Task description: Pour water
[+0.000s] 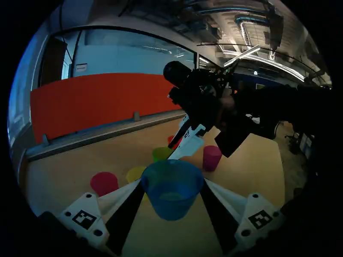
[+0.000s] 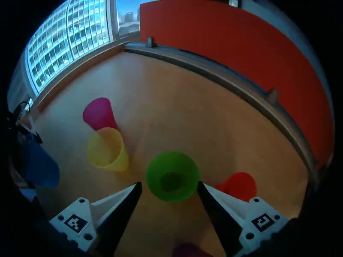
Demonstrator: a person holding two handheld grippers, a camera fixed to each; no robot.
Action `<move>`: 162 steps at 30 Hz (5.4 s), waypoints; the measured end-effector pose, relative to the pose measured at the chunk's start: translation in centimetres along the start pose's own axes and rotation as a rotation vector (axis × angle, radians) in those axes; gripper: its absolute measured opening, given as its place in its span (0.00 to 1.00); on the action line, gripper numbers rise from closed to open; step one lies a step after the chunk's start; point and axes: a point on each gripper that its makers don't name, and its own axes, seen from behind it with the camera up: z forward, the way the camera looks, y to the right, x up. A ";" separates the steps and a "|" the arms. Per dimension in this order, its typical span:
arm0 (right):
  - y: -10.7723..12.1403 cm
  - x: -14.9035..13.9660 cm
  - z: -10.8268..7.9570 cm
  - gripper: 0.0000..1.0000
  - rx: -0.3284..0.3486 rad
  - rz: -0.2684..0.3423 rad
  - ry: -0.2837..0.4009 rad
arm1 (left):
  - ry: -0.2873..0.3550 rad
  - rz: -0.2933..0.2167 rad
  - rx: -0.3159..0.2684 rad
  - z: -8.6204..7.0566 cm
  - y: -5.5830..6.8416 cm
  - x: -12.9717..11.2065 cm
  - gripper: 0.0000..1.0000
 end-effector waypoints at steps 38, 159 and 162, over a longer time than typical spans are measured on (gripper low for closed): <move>-1.1 0.0 -2.2 0.89 0.032 0.080 0.084 | -0.011 0.002 0.038 -0.7 -0.7 -0.4 0.87; -12.6 -2.4 -19.6 0.89 0.200 -0.101 0.830 | 0.231 0.349 0.159 -5.9 4.1 13.3 0.87; -13.2 -2.6 -19.2 0.89 0.213 -0.110 0.824 | 0.230 0.380 0.172 -5.9 4.1 13.7 0.87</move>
